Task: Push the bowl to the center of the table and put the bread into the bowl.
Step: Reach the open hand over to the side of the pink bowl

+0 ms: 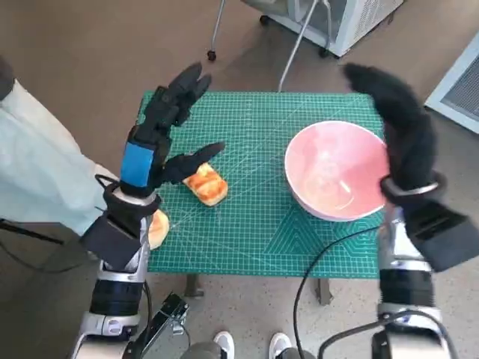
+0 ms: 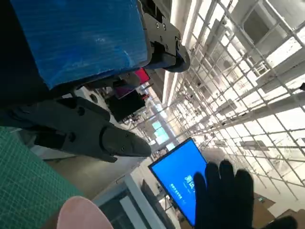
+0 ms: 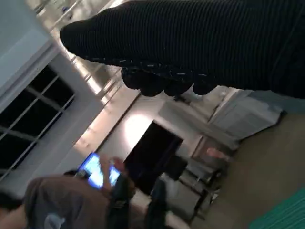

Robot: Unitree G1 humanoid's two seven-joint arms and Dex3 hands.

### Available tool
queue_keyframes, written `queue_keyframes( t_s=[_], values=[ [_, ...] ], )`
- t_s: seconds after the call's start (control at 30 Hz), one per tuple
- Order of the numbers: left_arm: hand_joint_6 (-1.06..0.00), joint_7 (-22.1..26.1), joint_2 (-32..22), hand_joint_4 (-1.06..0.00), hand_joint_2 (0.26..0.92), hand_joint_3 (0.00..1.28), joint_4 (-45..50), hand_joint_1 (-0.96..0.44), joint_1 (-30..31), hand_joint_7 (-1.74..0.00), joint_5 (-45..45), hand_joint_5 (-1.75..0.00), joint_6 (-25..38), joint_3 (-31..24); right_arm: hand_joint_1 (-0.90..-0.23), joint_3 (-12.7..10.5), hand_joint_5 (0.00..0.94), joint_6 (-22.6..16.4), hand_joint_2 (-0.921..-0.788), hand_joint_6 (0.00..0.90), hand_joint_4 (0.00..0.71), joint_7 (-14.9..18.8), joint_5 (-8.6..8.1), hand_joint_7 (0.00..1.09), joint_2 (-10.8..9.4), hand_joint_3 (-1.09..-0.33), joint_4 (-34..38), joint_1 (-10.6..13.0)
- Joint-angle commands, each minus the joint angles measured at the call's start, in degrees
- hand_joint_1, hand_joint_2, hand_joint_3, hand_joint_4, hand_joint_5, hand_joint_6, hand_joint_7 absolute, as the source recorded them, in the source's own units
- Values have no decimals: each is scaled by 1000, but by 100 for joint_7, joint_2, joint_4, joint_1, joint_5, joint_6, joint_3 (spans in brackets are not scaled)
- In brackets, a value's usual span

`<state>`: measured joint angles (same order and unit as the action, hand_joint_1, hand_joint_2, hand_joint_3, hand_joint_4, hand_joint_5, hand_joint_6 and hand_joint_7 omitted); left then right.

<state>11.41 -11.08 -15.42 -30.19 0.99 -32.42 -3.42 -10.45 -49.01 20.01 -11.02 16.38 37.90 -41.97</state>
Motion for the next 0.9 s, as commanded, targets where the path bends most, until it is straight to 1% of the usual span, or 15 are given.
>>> queue_keyframes(
  t_s=[0.03,0.13,0.2,0.27,0.33,0.4,0.47,0.53,0.63,0.7,0.8,0.9],
  values=[
    [-258,-23,-17,-440,921,89,-59,-273,-72,-321,39,-4,-79,-31,-531,-296,0,-141,-921,-1,164,-380,189,491,291,-837,800,-137],
    [-260,-53,-3,-440,921,90,-50,-276,-67,-323,8,-4,-78,-24,-530,-411,0,-207,-921,-1,156,-745,390,487,435,-847,1250,-198],
    [-261,-72,8,-440,921,91,-27,-278,-56,-324,-15,-5,-78,-16,-535,-478,0,-198,-921,-1,135,-984,482,470,517,-849,1579,-230],
    [-261,-88,15,-441,921,91,-6,-277,-46,-325,-34,-5,-81,-10,-538,-537,0,-153,-921,-1,113,-1146,510,445,583,-848,1897,-282],
    [-261,-102,16,-441,921,91,-9,-276,-44,-326,-47,-5,-90,-6,-539,-601,0,-93,-921,-1,97,-1241,486,428,635,-848,2184,-325],
    [-261,-100,10,-441,921,91,-27,-277,-37,-327,-29,-4,-104,-10,-531,-644,0,-8,-921,-1,84,-1402,511,416,687,-849,2459,-325],
    [-260,-92,1,-441,921,91,-50,-278,-32,-328,-9,-4,-116,-18,-515,-640,0,69,-921,-1,80,-1584,579,414,717,-858,2677,-316],
    [-260,-89,-10,-441,921,92,-73,-278,-29,-329,-4,-4,-131,-26,-494,-631,0,182,-921,-1,77,-1730,621,412,727,-871,2864,-317],
    [-260,-86,-23,-441,921,93,-79,-278,-12,-330,3,-4,-153,-38,-477,-631,5,439,-921,-1,86,-1923,634,414,697,-883,3115,-288],
    [-259,-85,-26,-440,921,94,-74,-279,-1,-330,9,-4,-159,-43,-445,-628,6,580,-921,-1,88,-2000,646,412,661,-899,3230,-267],
    [-259,-74,-37,-440,921,94,-110,-279,17,-330,33,-4,-181,-61,-437,-632,5,927,-921,-1,88,-2114,635,429,560,-898,3439,-229],
    [-260,-71,-40,-441,921,94,-103,-276,43,-329,41,-4,-192,-68,-447,-652,6,1167,-921,-1,91,-2155,603,448,482,-885,3542,-222]
  ],
)
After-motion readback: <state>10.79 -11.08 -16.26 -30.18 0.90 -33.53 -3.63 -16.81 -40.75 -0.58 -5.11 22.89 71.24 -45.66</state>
